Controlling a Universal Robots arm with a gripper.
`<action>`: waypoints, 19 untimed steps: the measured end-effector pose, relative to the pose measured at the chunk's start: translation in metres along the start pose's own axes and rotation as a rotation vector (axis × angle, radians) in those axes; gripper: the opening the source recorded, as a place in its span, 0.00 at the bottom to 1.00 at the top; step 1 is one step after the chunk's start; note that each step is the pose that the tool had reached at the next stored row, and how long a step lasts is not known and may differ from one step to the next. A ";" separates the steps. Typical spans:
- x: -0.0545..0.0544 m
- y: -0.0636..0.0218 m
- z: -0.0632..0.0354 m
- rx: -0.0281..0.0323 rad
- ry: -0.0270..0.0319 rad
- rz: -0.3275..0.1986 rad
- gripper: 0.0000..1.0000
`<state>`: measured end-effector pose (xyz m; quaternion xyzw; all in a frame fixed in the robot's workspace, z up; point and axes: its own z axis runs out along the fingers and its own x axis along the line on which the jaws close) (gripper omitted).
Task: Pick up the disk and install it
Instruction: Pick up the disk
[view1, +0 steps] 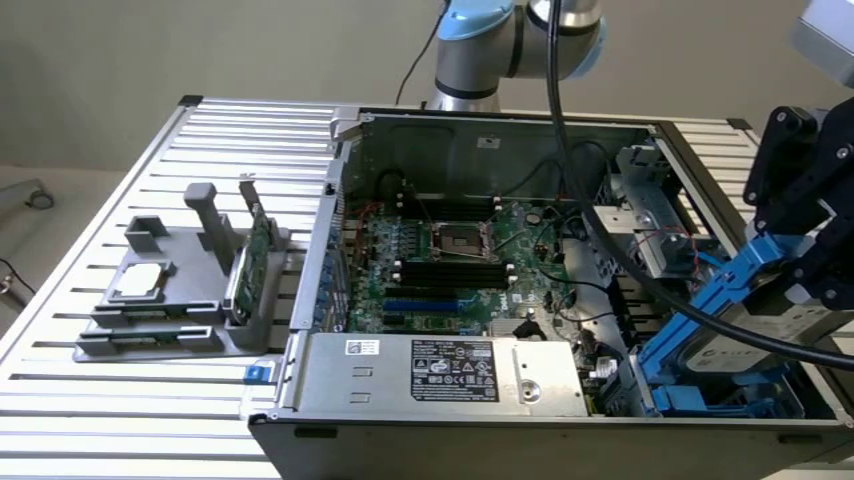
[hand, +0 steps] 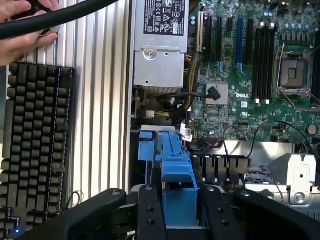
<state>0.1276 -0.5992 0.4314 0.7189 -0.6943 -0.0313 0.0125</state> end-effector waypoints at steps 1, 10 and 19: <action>0.000 -0.0004 0.0001 -0.0003 -0.0005 -0.002 0.33; 0.005 -0.0007 0.0027 -0.0006 -0.0093 -0.020 0.33; 0.012 -0.0008 0.0095 0.0006 -0.0504 -0.032 0.33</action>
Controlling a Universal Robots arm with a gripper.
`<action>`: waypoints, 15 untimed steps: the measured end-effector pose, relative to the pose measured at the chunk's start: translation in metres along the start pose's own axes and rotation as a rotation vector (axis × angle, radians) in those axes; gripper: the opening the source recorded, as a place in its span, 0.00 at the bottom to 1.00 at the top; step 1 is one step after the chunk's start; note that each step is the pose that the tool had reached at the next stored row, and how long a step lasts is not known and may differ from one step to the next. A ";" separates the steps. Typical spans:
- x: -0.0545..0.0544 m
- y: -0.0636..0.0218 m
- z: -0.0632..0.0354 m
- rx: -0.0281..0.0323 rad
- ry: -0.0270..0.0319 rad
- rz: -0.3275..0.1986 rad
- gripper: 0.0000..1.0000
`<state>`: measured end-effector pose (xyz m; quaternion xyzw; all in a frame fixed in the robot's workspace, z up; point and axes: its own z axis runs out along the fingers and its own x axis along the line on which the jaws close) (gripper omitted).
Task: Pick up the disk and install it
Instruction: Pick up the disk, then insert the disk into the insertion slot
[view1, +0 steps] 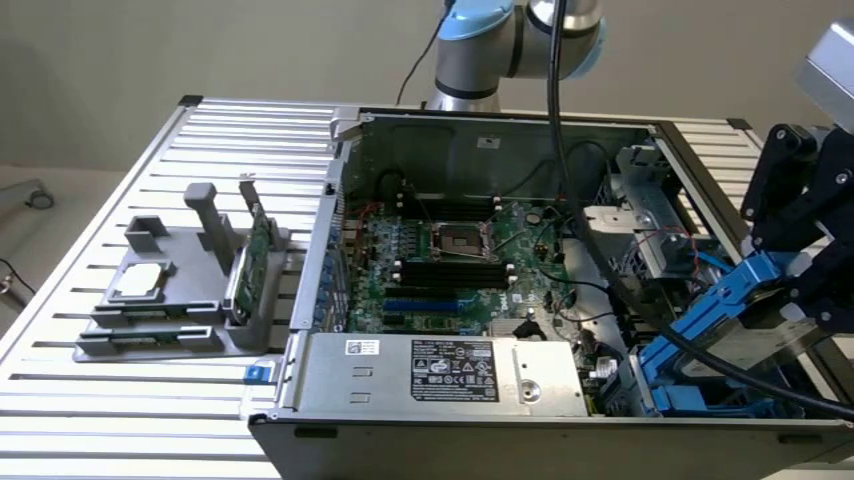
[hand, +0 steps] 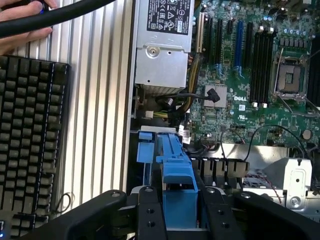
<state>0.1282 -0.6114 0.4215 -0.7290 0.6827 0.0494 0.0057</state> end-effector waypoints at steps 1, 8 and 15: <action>0.001 0.0000 0.0009 -0.0001 -0.0038 -0.002 0.33; 0.002 -0.0003 0.0075 -0.0010 -0.0147 -0.026 0.33; 0.002 0.0060 0.0101 -0.0025 -0.0149 -0.042 0.33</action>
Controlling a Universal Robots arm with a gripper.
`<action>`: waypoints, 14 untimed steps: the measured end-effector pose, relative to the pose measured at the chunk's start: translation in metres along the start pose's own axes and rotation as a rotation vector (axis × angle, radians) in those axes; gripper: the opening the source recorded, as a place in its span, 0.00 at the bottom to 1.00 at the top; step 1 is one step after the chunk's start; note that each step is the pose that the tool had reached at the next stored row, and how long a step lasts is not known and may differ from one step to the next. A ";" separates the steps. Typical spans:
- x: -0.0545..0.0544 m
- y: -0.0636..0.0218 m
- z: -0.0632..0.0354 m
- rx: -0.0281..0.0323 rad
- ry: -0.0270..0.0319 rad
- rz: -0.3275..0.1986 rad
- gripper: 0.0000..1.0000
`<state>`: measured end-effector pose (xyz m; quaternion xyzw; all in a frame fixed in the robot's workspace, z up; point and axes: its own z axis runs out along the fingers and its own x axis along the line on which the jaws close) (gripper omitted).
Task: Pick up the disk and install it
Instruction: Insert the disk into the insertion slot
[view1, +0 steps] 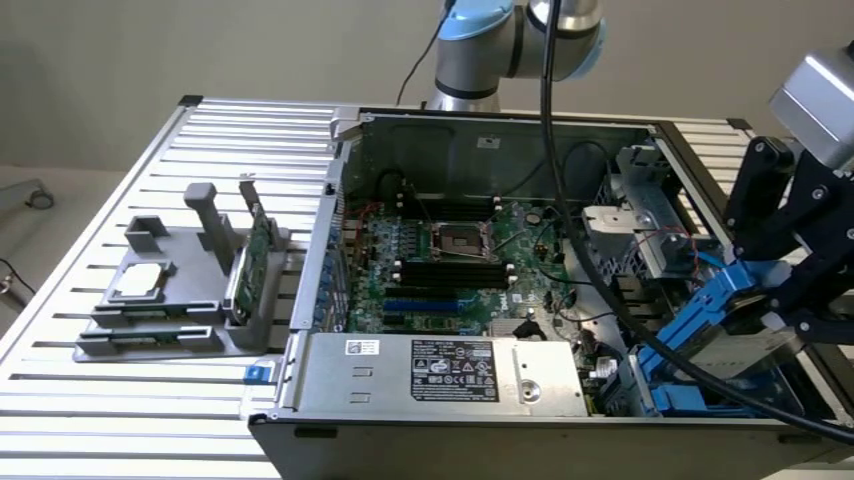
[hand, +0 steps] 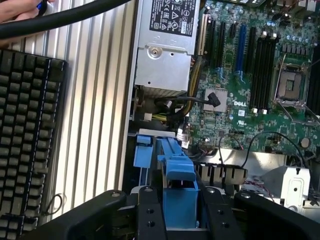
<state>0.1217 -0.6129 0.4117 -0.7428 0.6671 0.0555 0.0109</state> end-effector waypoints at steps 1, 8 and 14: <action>0.000 0.0011 0.0005 0.0001 -0.0005 -0.002 0.33; 0.000 0.0041 0.0005 -0.0011 0.0015 -0.011 0.53; 0.000 0.0041 0.0007 -0.0013 0.0006 -0.015 0.53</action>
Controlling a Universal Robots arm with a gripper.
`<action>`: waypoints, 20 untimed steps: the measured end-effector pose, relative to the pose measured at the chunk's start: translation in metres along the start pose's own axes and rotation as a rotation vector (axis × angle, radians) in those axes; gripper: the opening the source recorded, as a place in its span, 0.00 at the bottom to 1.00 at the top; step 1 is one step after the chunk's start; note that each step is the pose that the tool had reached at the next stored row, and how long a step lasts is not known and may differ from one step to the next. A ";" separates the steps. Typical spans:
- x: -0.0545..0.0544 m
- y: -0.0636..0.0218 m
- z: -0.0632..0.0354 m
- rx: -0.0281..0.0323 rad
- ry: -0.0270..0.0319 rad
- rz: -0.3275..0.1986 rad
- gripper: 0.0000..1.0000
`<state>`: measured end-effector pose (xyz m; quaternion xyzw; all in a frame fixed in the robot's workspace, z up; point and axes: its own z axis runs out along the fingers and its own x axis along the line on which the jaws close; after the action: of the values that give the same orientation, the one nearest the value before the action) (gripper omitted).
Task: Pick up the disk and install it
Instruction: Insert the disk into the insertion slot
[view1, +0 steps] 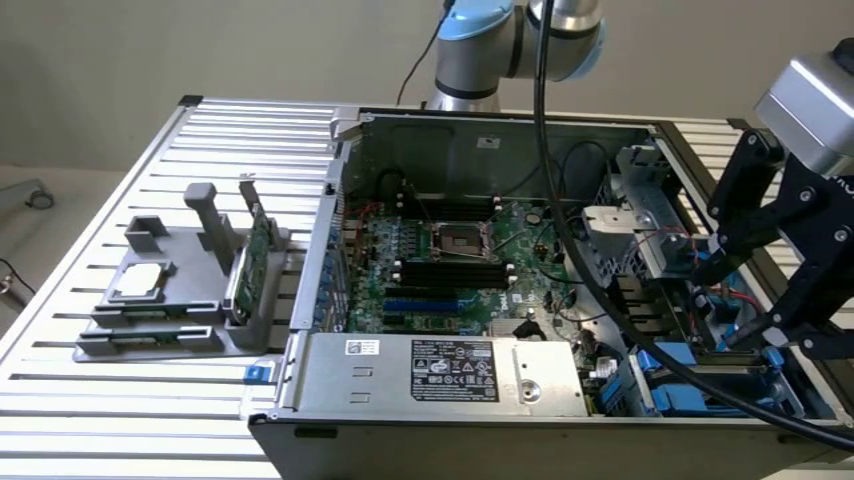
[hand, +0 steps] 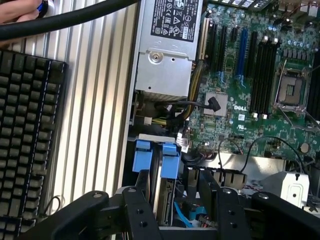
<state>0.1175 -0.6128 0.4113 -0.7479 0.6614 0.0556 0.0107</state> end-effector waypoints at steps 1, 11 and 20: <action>0.000 0.0000 0.0003 0.0001 -0.0005 0.000 0.53; 0.000 -0.0020 0.0058 0.0015 -0.0006 -0.012 0.53; 0.001 -0.0140 0.0166 -0.0006 0.0008 -0.032 0.53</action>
<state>0.1303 -0.6103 0.3940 -0.7585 0.6493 0.0553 0.0111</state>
